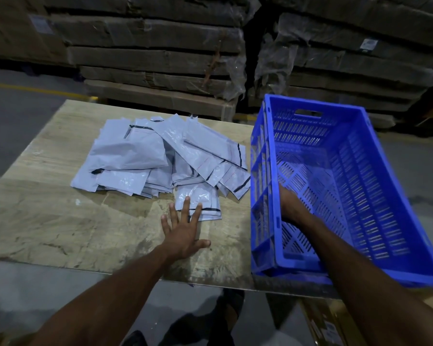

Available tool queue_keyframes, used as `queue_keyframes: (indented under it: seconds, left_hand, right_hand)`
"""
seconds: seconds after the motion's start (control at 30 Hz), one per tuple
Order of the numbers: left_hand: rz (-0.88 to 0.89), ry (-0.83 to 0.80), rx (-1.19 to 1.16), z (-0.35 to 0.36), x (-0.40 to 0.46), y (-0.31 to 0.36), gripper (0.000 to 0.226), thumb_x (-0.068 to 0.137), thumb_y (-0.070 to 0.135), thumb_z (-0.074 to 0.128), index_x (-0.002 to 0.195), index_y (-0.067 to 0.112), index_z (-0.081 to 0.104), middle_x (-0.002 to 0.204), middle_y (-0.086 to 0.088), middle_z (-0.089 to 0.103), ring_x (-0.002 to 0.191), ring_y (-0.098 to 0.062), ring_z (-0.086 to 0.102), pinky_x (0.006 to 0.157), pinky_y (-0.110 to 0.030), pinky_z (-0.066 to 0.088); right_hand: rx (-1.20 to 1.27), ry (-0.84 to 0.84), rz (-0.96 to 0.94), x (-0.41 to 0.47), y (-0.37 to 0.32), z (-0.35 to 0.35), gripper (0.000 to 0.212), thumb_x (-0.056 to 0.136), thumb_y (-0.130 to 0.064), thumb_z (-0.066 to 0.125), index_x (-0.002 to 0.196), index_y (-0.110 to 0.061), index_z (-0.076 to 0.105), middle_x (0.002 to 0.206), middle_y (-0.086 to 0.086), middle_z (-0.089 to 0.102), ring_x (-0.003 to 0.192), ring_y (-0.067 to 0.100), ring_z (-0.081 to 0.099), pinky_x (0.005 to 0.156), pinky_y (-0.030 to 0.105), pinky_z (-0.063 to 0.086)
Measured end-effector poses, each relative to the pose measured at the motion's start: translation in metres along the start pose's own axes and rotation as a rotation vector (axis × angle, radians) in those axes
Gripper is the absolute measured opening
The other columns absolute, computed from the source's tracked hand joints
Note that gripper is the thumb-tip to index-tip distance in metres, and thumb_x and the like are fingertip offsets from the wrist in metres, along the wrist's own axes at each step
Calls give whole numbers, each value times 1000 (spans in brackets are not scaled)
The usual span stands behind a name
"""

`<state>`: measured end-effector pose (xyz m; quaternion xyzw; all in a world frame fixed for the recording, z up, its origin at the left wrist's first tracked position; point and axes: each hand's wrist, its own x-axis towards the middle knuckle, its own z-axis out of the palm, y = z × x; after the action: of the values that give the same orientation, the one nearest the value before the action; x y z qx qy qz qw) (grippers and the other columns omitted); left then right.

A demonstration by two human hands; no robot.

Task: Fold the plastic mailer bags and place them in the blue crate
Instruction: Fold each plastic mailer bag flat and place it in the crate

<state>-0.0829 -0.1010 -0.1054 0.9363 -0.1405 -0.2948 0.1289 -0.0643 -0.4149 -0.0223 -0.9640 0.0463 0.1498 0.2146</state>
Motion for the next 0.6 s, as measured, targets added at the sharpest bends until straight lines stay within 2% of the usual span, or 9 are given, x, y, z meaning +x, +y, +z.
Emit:
queue_keyframes:
  seconds: [0.13, 0.3, 0.4, 0.5, 0.53, 0.6]
  left_hand:
    - [-4, 4, 0, 0, 0, 0, 118, 87, 74, 61, 157, 40, -28, 153, 2, -55, 139, -45, -47, 117, -71, -14]
    - [10, 23, -12, 2, 0, -1, 117, 87, 75, 60, 157, 40, -28, 154, 2, -54, 140, -45, -46, 115, -70, -16]
    - [30, 77, -1, 6, -1, -5, 114, 87, 78, 55, 156, 40, -28, 156, 1, -51, 141, -44, -45, 115, -67, -17]
    - [63, 145, 39, 11, -6, -10, 104, 92, 80, 43, 155, 37, -28, 158, -3, -47, 144, -42, -42, 119, -62, -15]
    - [81, 181, 59, 14, -9, -15, 98, 95, 79, 37, 158, 35, -24, 161, -4, -43, 147, -40, -38, 121, -61, -11]
    - [115, 271, 101, 18, -17, -32, 87, 98, 75, 22, 165, 27, -3, 171, -9, -20, 155, -41, -19, 124, -61, 4]
  right_hand:
    - [20, 35, -10, 0, 0, 0, 52, 98, -16, 61, 144, 0, 42, 120, 19, 63, 109, 39, 61, 77, 31, 35]
    - [-2, 264, -31, -4, 1, -14, 58, 97, -13, 61, 148, -2, 39, 111, 29, 65, 96, 46, 62, 75, 47, 48]
    - [-49, 364, 45, -5, -5, -31, 49, 98, -6, 50, 145, -6, 40, 126, 28, 60, 104, 46, 59, 77, 50, 47]
    - [-77, 471, 6, -9, -20, -51, 49, 102, -9, 46, 151, -4, 38, 146, 23, 49, 123, 45, 52, 93, 55, 46]
    - [-79, 519, -28, -10, -28, -58, 46, 103, -11, 44, 148, -4, 42, 145, 22, 51, 124, 44, 53, 95, 55, 48]
    - [-89, 626, -127, -10, -50, -69, 37, 101, -16, 41, 134, -6, 52, 127, 19, 61, 109, 41, 60, 85, 52, 53]
